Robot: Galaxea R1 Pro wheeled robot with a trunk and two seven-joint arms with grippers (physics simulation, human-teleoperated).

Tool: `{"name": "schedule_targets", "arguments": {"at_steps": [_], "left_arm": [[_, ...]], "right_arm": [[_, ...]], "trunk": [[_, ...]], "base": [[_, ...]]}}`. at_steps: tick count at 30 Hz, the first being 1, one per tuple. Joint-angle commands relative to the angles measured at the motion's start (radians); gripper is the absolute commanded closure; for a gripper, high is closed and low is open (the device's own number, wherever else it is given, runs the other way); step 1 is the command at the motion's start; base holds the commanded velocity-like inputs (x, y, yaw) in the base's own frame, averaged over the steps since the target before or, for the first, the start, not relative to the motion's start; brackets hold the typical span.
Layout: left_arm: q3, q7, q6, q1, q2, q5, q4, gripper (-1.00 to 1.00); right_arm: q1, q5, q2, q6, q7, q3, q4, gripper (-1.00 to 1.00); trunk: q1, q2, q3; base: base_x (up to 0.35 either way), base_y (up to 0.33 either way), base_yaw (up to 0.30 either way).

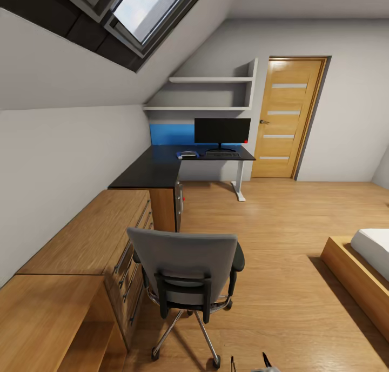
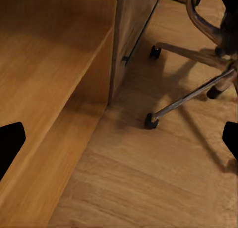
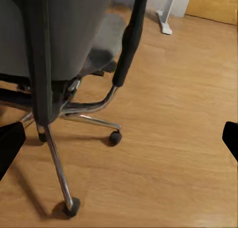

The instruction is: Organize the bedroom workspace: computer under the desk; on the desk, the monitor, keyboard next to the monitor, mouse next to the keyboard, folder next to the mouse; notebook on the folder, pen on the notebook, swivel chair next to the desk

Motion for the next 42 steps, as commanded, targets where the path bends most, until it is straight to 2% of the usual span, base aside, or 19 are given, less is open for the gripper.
{"name": "schedule_targets", "arguments": {"at_steps": [1,2,3,4,5,9,12,14,15,18,19,20,21,24,31,34,36,38,42], "left_arm": [[-0.007,0.018,0.152,-0.019,0.002,0.006,-0.077,-1.00],[-0.007,0.026,0.246,-0.040,0.002,0.006,-0.115,-1.00],[-0.007,0.030,0.290,-0.053,0.002,0.006,-0.130,-1.00],[-0.007,0.050,0.409,-0.106,0.000,0.006,-0.159,-1.00],[-0.007,0.071,0.480,-0.149,-0.005,0.007,-0.169,-1.00],[-0.007,0.151,0.661,-0.261,-0.026,0.007,-0.180,-1.00],[-0.007,0.211,0.818,-0.344,-0.045,0.006,-0.185,-1.00],[-0.007,0.222,0.855,-0.367,-0.051,0.006,-0.189,-1.00],[-0.007,0.229,0.878,-0.382,-0.055,0.007,-0.192,-1.00],[-0.009,0.235,0.897,-0.395,-0.058,0.006,-0.192,-1.00],[-0.010,0.238,0.902,-0.402,-0.061,0.005,-0.188,-1.00],[-0.011,0.240,0.889,-0.405,-0.062,-0.001,-0.186,-1.00],[-0.011,0.240,0.876,-0.407,-0.061,-0.007,-0.188,-1.00],[-0.010,0.241,0.842,-0.408,-0.061,-0.014,-0.195,-1.00],[-0.010,0.248,0.820,-0.410,-0.067,-0.017,-0.188,-1.00],[-0.013,0.248,0.820,-0.410,-0.103,-0.020,-0.143,-1.00],[-0.015,0.247,0.824,-0.412,-0.137,-0.048,-0.129,-1.00],[-0.016,0.247,0.826,-0.414,-0.153,-0.090,-0.129,-1.00],[-0.014,0.245,0.829,-0.416,-0.164,-0.158,-0.139,-1.00]], "right_arm": [[-0.012,-0.038,0.006,0.051,-0.004,0.004,-0.053,-1.00],[-0.027,-0.059,0.012,0.086,-0.004,0.004,-0.088,-1.00],[-0.034,-0.071,0.015,0.103,-0.004,0.004,-0.105,-1.00],[-0.055,-0.108,0.027,0.151,-0.002,0.003,-0.145,-1.00],[-0.072,-0.135,0.038,0.180,-0.002,0.003,-0.162,-1.00],[-0.135,-0.207,0.071,0.268,-0.001,0.002,-0.181,-1.00],[-0.212,-0.284,0.091,0.406,0.005,0.002,-0.188,-1.00],[-0.243,-0.326,0.095,0.468,0.019,0.002,-0.190,-1.00],[-0.270,-0.379,0.097,0.524,0.047,0.001,-0.190,-1.00],[-0.297,-0.465,0.099,0.582,0.107,0.001,-0.186,-1.00],[-0.310,-0.530,0.099,0.612,0.167,0.002,-0.178,-1.00],[-0.317,-0.564,0.098,0.626,0.207,0.002,-0.167,-1.00],[-0.320,-0.577,0.098,0.632,0.222,0.002,-0.158,-1.00],[-0.323,-0.591,0.096,0.636,0.242,0.004,-0.141,-1.00],[-0.324,-0.597,0.093,0.637,0.251,0.006,-0.132,-1.00],[-0.324,-0.597,0.091,0.634,0.252,0.007,-0.130,-1.00],[-0.324,-0.597,0.088,0.602,0.252,0.008,-0.121,-1.00],[-0.324,-0.597,0.085,0.559,0.252,0.009,-0.099,-1.00],[-0.323,-0.597,0.086,0.479,0.253,0.013,-0.040,-1.00]], "trunk": [[0.000,-0.001,-0.001],[0.000,-0.001,-0.001],[0.000,-0.001,-0.001],[0.000,-0.001,-0.001],[0.000,-0.001,-0.001],[0.000,-0.001,-0.001],[0.000,-0.001,-0.001],[0.000,-0.001,-0.001],[0.000,-0.001,-0.001],[0.000,-0.001,-0.001],[0.000,-0.001,-0.001],[0.000,-0.001,-0.001],[0.000,-0.001,-0.001],[0.000,-0.001,-0.001],[0.027,-0.050,-0.023],[0.038,-0.071,-0.033],[0.046,-0.085,-0.039],[0.054,-0.099,-0.045],[0.069,-0.127,-0.058]], "base": [[0.000,0.000,0.000],[0.000,0.000,0.000],[0.000,0.000,0.000],[0.000,0.000,0.000],[0.000,0.000,0.000],[0.000,0.000,0.000],[0.000,0.000,0.000],[0.000,0.000,0.000],[0.000,0.000,0.000],[0.000,0.000,0.000],[0.000,0.000,0.000],[0.000,0.000,0.000],[0.000,0.000,0.000],[0.000,0.000,0.000],[0.000,0.000,0.000],[0.000,0.000,0.000],[0.000,0.000,0.000],[0.000,0.000,0.000],[0.000,0.000,0.000]]}}
